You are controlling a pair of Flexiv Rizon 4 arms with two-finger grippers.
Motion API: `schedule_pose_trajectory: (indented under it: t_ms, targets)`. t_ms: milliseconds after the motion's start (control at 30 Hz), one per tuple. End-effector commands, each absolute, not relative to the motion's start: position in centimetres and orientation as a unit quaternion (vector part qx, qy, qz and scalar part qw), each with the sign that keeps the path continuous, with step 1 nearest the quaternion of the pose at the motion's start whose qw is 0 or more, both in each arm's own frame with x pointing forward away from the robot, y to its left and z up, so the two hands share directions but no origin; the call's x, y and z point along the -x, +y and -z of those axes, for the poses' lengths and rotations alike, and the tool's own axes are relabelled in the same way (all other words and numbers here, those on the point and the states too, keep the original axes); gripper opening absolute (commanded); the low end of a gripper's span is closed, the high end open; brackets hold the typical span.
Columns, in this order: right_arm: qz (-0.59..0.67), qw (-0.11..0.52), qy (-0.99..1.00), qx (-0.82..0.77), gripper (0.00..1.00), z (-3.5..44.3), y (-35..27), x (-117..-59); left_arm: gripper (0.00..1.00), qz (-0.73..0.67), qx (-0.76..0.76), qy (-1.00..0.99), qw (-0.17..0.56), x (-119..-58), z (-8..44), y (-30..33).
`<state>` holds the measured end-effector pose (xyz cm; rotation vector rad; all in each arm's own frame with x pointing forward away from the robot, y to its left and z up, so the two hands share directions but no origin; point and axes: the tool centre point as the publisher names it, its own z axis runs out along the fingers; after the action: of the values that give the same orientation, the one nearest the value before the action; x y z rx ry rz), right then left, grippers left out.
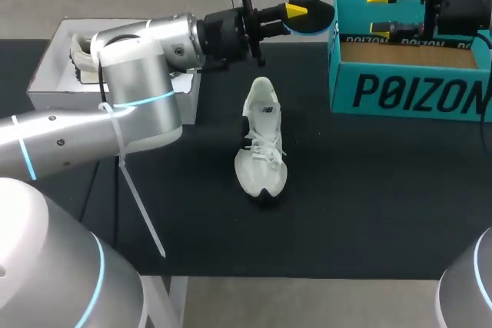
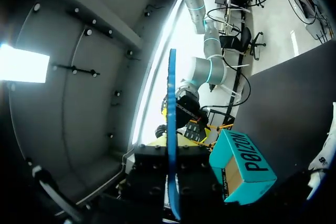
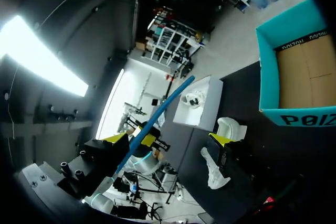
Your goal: Take the shoe out of the shoebox, open the shoe tongue, remove and reinsert the insole, then place the shoe into the shoebox
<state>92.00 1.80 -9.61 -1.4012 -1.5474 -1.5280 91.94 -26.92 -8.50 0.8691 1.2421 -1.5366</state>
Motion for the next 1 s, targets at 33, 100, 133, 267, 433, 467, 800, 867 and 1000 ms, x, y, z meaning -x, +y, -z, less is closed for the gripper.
schedule_pose_trajectory:
  t_ms: [33,100,133,267,433,467,800,867,1000]
  targets:
    - [0.577,0.271,-0.582,0.505,1.0,9.9,2.0,-91.9,0.0,0.691,-0.329,0.533,0.361,-92.3,6.6,-27.2]
    - [0.579,0.272,-0.583,0.5,1.0,10.2,1.9,-91.8,0.0,0.706,-0.331,0.542,0.313,-92.6,5.4,-27.1]
    - [0.58,0.273,-0.582,0.501,1.0,10.3,1.8,-91.7,0.0,0.727,-0.316,0.55,0.263,-92.5,5.1,-27.0]
    - [0.582,0.273,-0.573,0.507,1.0,10.5,1.3,-91.7,0.0,0.765,-0.244,0.576,0.152,-92.8,3.7,-26.7]
    - [0.579,0.271,-0.57,0.516,1.0,10.8,0.8,-91.8,0.0,0.78,-0.174,0.6,0.042,-92.6,3.5,-25.9]
    - [0.579,0.271,-0.57,0.516,1.0,10.8,0.7,-91.8,0.0,0.775,-0.17,0.608,0.011,-92.3,3.9,-25.8]
    - [0.575,0.268,-0.572,0.52,1.0,10.6,0.6,-92.1,0.0,0.731,-0.09,0.666,-0.118,-90.6,4.5,-25.8]
    - [0.576,0.267,-0.571,0.521,1.0,10.6,0.6,-92.2,0.0,0.731,-0.09,0.666,-0.118,-90.6,4.5,-25.8]
    - [0.575,0.263,-0.573,0.521,1.0,10.7,0.7,-92.1,0.0,0.731,-0.09,0.666,-0.118,-90.6,4.5,-25.8]
